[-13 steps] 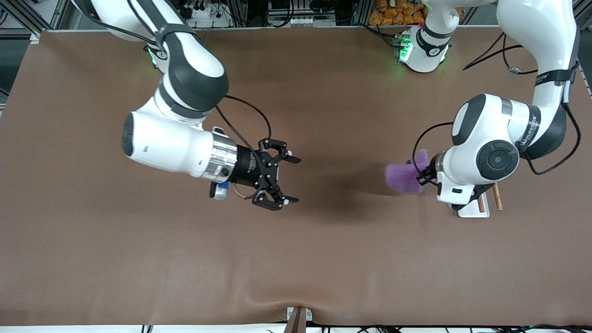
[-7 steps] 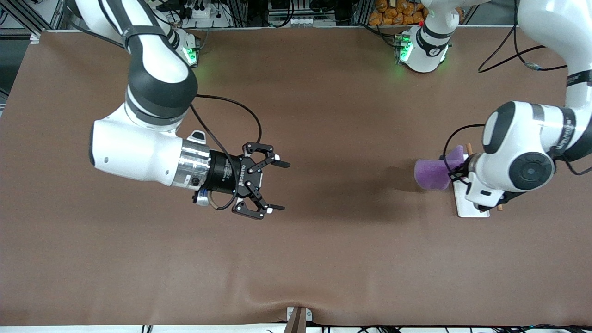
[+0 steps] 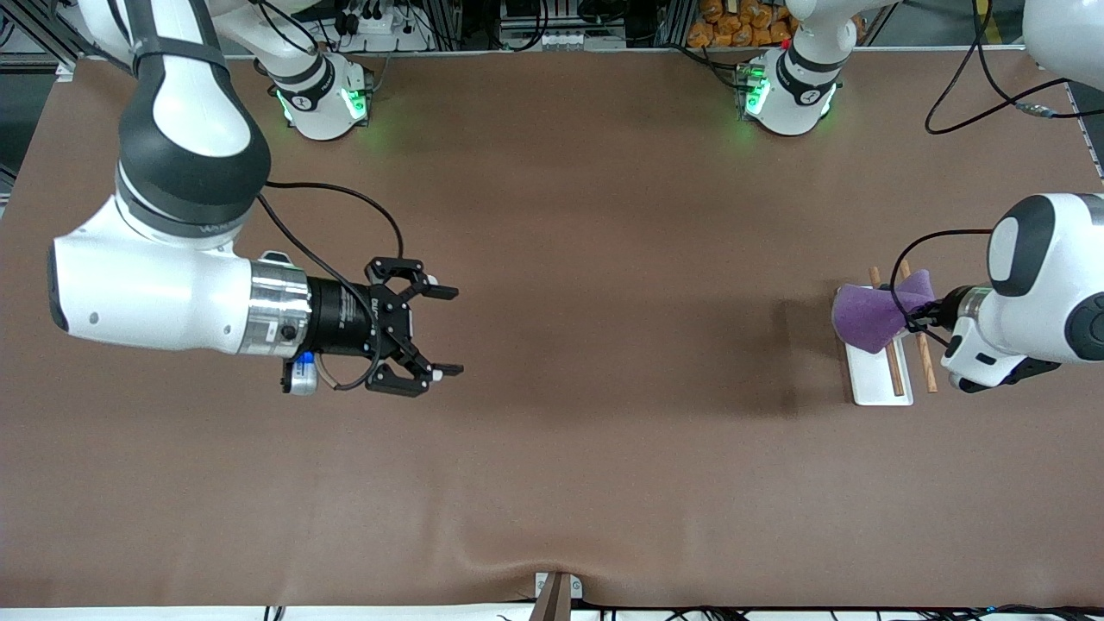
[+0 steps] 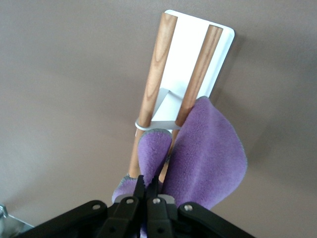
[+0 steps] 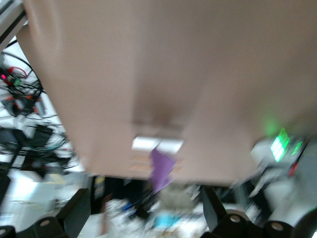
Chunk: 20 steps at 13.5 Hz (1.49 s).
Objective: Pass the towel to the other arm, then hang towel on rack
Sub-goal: 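Drape the towel over the wooden dowels with the left gripper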
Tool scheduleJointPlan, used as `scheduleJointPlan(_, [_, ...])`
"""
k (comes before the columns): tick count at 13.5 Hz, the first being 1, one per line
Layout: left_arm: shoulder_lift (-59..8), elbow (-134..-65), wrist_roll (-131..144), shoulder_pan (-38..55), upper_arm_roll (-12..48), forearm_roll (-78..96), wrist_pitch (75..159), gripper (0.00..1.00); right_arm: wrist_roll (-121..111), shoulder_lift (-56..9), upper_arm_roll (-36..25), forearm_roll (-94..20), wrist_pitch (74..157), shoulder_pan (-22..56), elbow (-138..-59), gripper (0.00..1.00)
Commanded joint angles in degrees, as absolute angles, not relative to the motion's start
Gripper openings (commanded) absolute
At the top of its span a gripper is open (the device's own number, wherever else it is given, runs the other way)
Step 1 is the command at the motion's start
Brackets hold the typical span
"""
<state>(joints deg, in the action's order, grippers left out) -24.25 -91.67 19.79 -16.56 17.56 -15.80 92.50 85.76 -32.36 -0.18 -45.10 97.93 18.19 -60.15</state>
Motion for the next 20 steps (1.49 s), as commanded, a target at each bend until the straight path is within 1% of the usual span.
scheduleJointPlan(1, [-23.55,-92.29,14.26,-17.84,18.02,-17.23,94.21,0.00,73.26,-26.91,0.70,-33.01,92.66,18.72,-61.17,1.00])
scheduleJointPlan(3, [-24.17,-92.20,10.65,-18.71,17.93,-17.23,96.32,0.00,64.91,-24.88,0.35,-28.32,86.70,18.11,-61.43,1.00])
scheduleJointPlan(6, [-24.69,-92.20,5.03,-19.86,17.93,-17.05,99.83,0.00,46.98,-23.91,0.18,-27.25,78.16,11.62,-61.70,1.00])
scheduleJointPlan(7, [-25.31,-92.11,3.97,-20.12,17.93,-16.96,100.54,0.00,43.28,-23.21,0.18,-24.81,76.22,10.21,-61.87,1.00])
scheduleJointPlan(9, [-26.10,-92.11,2.91,-20.83,17.93,-16.79,101.95,0.00,29.96,-22.50,0.44,-13.33,72.70,10.80,-62.05,1.00])
scheduleJointPlan(13, [-27.77,-92.11,-5.42,-23.90,18.02,-16.26,105.20,0.00,13.06,-21.89,0.35,-3.72,71.72,10.28,-62.14,1.00])
scheduleJointPlan(14, [-27.95,-92.11,-7.28,-24.78,18.02,-16.26,105.73,0.00,6.74,-21.62,0.18,-1.95,71.98,9.59,-63.18,1.00])
scheduleJointPlan(16, [-28.65,-92.11,-10.10,-26.01,18.10,-16.00,106.35,0.00,-4.62,-21.27,0.18,-1.05,72.86,5.56,-63.72,1.00])
scheduleJointPlan(19, [-28.65,-92.11,-10.20,-25.93,18.10,-14.77,106.35,0.00,-13.15,-21.27,0.26,-1.14,74.70,1.07,-64.51,1.00])
scheduleJointPlan(20, [-28.74,-92.11,-10.20,-25.84,18.02,-14.77,106.35,0.06,-16.05,-21.27,0.26,-1.14,75.75,0.36,-64.77,1.00])
